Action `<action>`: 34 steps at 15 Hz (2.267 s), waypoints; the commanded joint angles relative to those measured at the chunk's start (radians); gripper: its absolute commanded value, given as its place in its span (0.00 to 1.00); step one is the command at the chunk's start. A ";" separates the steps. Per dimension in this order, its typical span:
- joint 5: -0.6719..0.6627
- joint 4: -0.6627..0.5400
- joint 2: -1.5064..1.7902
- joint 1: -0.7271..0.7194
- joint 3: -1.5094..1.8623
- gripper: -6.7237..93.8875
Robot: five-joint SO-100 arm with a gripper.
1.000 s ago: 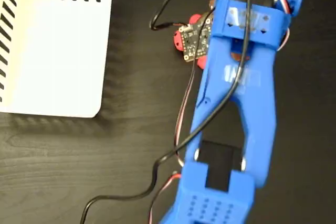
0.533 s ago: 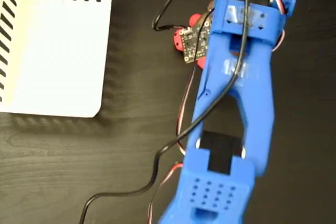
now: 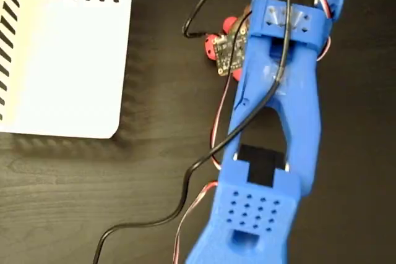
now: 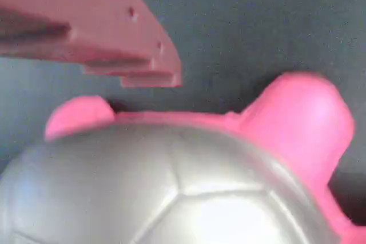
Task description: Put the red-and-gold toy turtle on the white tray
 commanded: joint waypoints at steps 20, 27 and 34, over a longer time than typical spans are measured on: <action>0.183 0.104 0.535 -0.089 0.071 0.07; 0.425 0.244 0.706 -0.439 0.000 0.07; 0.667 0.225 0.419 -0.696 -0.183 0.07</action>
